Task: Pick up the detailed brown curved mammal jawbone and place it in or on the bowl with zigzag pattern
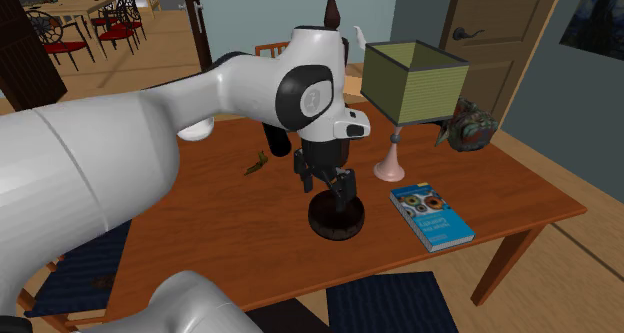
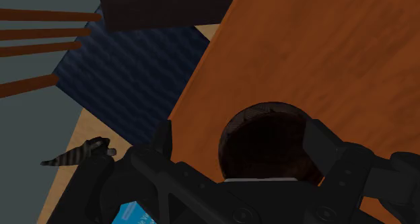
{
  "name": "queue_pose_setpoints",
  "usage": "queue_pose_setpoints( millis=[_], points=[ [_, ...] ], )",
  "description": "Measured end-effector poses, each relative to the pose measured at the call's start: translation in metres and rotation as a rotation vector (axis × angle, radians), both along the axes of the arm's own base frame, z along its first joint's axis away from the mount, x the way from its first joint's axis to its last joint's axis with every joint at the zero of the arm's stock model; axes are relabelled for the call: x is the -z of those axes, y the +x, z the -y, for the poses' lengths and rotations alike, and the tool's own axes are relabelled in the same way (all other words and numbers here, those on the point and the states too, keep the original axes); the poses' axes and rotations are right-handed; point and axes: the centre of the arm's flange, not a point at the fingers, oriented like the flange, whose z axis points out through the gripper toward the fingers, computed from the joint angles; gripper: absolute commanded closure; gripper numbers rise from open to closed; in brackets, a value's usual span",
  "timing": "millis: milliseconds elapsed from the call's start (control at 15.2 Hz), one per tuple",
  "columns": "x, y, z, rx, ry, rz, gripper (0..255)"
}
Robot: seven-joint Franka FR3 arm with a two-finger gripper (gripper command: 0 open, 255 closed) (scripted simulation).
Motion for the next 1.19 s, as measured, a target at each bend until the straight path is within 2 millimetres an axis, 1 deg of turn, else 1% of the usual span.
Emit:
queue_pose_setpoints(
  millis=[66,198,330,462,528,594,726,1056,1188],
  points=[
    [0.000,0.000,0.000,0.000,0.000,0.000,0],
    [0.005,0.003,-0.015,-0.011,-0.006,0.015,0],
    [0.011,0.010,-0.036,-0.027,-0.015,0.037,0],
    [0.022,0.014,-0.058,-0.044,-0.024,0.061,0],
    [0.030,0.016,-0.069,-0.052,-0.029,0.073,0],
    [0.032,0.021,-0.085,-0.061,-0.034,0.086,0],
    [0.044,0.027,-0.107,-0.078,-0.043,0.112,0],
    [0.066,0.034,-0.170,-0.122,-0.067,0.175,0],
    [0.074,0.039,-0.191,-0.138,-0.077,0.201,0]
  ],
)
